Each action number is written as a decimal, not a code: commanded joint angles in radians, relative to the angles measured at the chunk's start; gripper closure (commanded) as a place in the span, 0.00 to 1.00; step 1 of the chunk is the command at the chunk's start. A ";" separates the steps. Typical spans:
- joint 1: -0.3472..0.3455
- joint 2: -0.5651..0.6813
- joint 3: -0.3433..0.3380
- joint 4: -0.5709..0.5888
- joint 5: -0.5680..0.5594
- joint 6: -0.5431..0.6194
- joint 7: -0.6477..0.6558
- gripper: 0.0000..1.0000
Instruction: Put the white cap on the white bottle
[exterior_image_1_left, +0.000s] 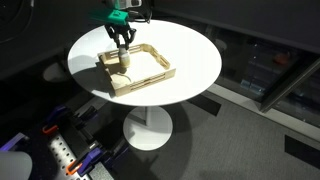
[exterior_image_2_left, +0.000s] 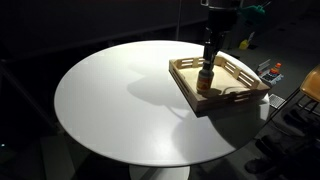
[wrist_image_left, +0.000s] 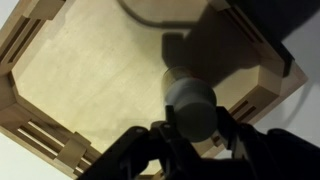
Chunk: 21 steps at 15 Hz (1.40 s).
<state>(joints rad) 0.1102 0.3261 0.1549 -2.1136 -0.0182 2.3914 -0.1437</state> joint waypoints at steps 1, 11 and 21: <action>-0.003 -0.007 0.003 0.017 0.014 -0.031 -0.021 0.81; -0.003 -0.015 0.005 0.017 0.019 -0.062 -0.024 0.81; 0.000 -0.007 0.005 0.019 0.013 -0.028 -0.026 0.81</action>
<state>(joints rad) 0.1106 0.3226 0.1563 -2.1089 -0.0173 2.3669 -0.1467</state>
